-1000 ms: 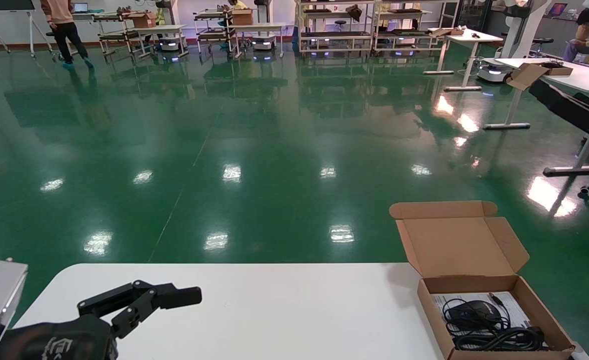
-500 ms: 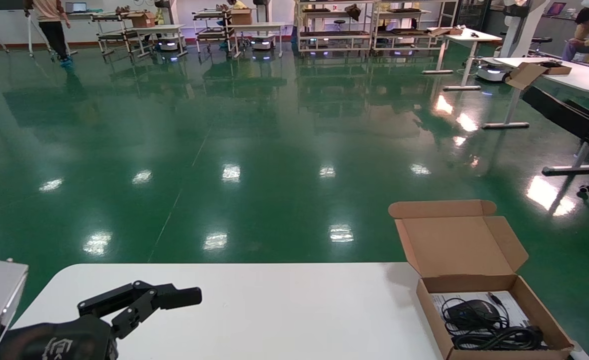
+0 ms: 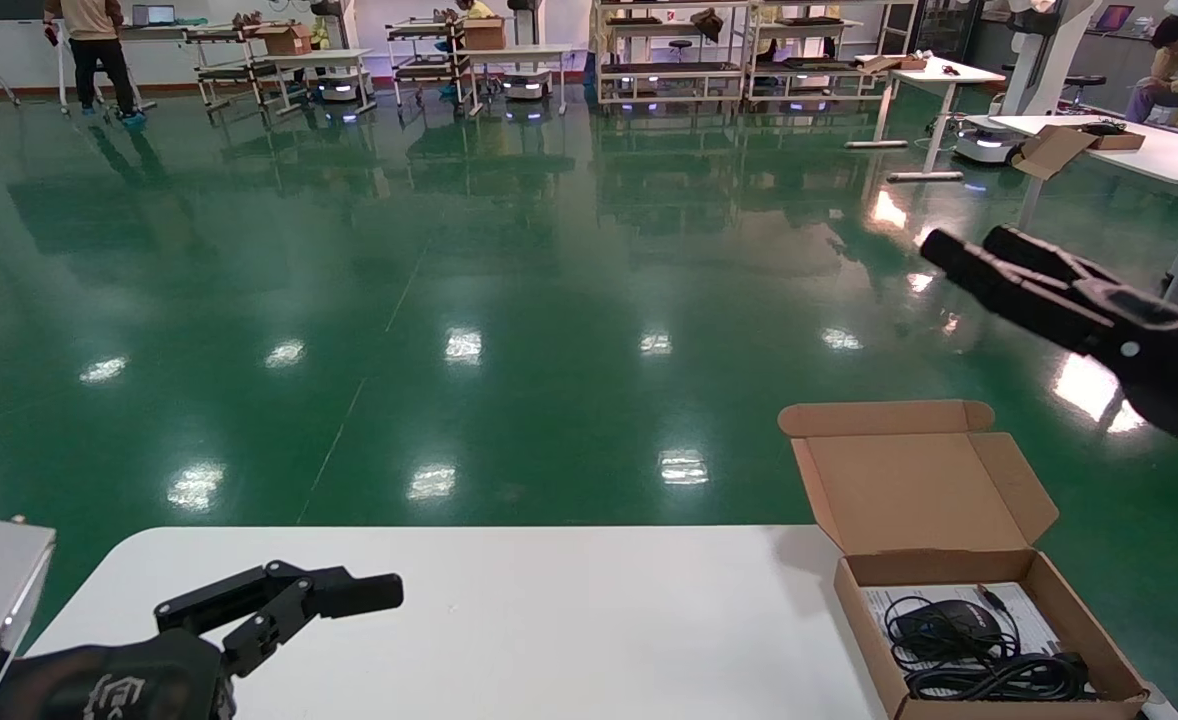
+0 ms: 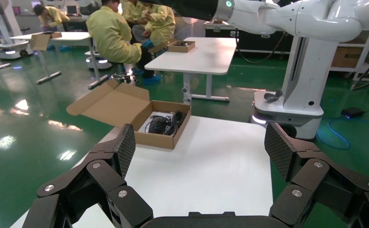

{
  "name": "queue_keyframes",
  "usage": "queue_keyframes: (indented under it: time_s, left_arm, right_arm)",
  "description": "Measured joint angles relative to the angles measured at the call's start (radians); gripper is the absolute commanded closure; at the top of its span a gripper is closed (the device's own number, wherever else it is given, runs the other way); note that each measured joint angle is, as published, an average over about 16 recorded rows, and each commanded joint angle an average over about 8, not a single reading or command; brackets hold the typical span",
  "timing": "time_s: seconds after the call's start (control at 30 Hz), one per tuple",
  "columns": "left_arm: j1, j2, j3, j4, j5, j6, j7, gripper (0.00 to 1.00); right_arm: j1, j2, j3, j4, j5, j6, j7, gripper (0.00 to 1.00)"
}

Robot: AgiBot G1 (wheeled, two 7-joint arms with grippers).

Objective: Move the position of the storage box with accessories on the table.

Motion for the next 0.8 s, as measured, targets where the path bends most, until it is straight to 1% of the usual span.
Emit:
queue_keyframes:
  time_s: [0.8]
  left_arm:
    - [0.000, 0.000, 0.000, 0.000, 0.000, 0.000, 0.000, 0.00]
  right_arm:
    - [-0.236, 0.101, 0.194, 0.462, -0.218, -0.229, 0.128, 0.00]
